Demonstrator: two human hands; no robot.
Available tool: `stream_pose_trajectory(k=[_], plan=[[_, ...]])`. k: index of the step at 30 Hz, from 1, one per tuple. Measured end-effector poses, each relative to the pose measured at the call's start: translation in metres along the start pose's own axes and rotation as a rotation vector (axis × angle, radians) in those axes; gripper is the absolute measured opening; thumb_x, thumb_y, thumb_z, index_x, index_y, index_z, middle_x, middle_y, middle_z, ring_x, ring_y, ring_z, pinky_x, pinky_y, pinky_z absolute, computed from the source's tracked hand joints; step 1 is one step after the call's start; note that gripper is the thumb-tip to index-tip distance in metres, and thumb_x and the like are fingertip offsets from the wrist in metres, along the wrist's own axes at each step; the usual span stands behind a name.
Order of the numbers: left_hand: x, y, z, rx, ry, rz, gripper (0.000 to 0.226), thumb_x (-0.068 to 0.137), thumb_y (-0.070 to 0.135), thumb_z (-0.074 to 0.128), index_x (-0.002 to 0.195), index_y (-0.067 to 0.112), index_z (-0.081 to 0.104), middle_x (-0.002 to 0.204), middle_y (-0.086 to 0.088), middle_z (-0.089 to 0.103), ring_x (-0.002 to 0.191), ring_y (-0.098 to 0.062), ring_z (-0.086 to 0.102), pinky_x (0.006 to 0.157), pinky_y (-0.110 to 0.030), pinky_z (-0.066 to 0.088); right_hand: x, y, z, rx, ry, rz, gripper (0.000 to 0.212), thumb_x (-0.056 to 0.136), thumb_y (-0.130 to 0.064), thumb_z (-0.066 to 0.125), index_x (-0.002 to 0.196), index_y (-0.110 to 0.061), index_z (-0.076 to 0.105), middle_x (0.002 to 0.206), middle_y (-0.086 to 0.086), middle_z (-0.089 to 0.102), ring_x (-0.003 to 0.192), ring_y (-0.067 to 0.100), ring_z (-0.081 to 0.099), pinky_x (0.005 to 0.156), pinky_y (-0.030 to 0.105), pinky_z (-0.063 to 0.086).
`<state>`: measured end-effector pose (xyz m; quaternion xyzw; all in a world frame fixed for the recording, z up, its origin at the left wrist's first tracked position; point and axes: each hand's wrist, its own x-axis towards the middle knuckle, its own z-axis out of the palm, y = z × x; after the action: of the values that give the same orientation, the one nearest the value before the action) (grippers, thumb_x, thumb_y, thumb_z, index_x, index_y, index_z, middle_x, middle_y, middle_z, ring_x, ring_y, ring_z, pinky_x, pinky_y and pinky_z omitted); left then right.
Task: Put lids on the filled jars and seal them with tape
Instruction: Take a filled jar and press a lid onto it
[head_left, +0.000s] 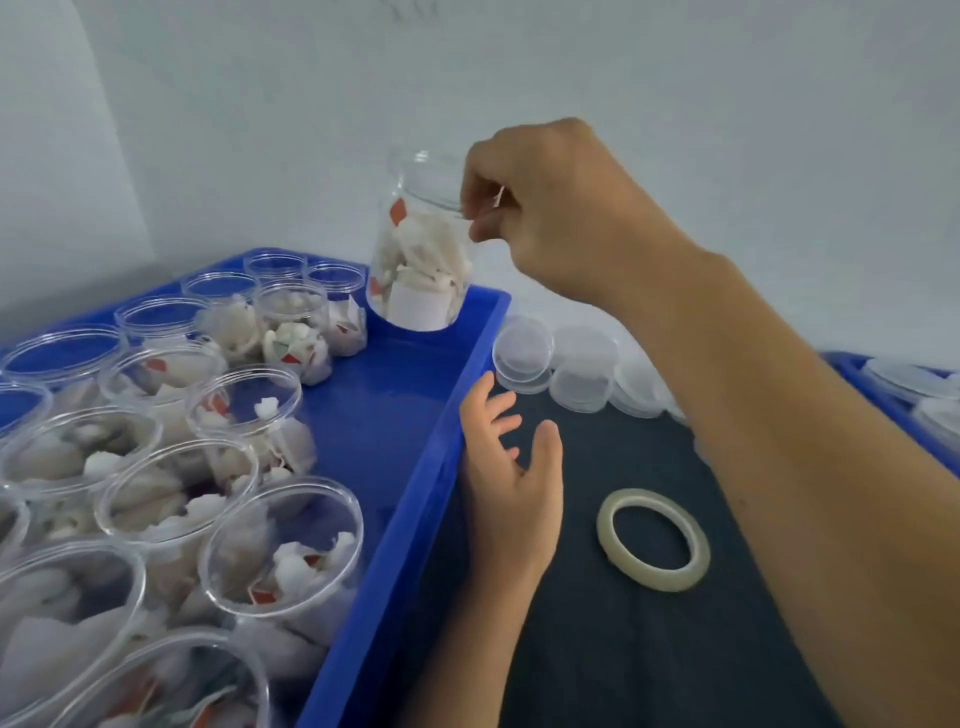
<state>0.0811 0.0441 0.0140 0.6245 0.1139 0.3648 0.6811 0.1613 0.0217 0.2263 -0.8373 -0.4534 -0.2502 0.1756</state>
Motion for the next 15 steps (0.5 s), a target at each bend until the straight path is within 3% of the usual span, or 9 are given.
stream_pose_trajectory(k=[4, 10, 15], plan=[[-0.003, -0.008, 0.002, 0.074, -0.004, 0.023, 0.077, 0.09, 0.041, 0.072, 0.158, 0.035, 0.036, 0.15, 0.019, 0.051, 0.132, 0.004, 0.053, 0.111, -0.041, 0.051, -0.05, 0.03, -0.033, -0.037, 0.024, 0.114, 0.025, 0.084, 0.007, 0.067, 0.092, -0.014, 0.079, 0.084, -0.005, 0.077, 0.085, 0.011, 0.071, 0.08, 0.038, 0.058], [-0.011, -0.022, 0.006, 0.242, -0.073, 0.039, 0.099, 0.084, 0.04, 0.084, 0.165, 0.025, 0.028, 0.163, 0.009, 0.04, 0.148, -0.006, 0.041, 0.122, -0.04, 0.041, -0.118, 0.053, 0.012, -0.195, -0.346, 0.265, 0.038, 0.087, 0.006, 0.058, 0.093, -0.027, 0.075, 0.088, -0.015, 0.073, 0.09, 0.012, 0.071, 0.084, 0.035, 0.059], [-0.012, -0.028, 0.01, 0.268, -0.152, 0.084, 0.102, 0.078, 0.028, 0.094, 0.161, 0.024, 0.035, 0.149, 0.009, 0.053, 0.133, -0.006, 0.056, 0.109, -0.036, 0.053, -0.161, 0.053, 0.054, -0.004, -0.324, 0.279, 0.03, 0.082, 0.009, 0.063, 0.091, -0.019, 0.071, 0.089, -0.009, 0.07, 0.081, 0.006, 0.071, 0.075, 0.039, 0.061]])
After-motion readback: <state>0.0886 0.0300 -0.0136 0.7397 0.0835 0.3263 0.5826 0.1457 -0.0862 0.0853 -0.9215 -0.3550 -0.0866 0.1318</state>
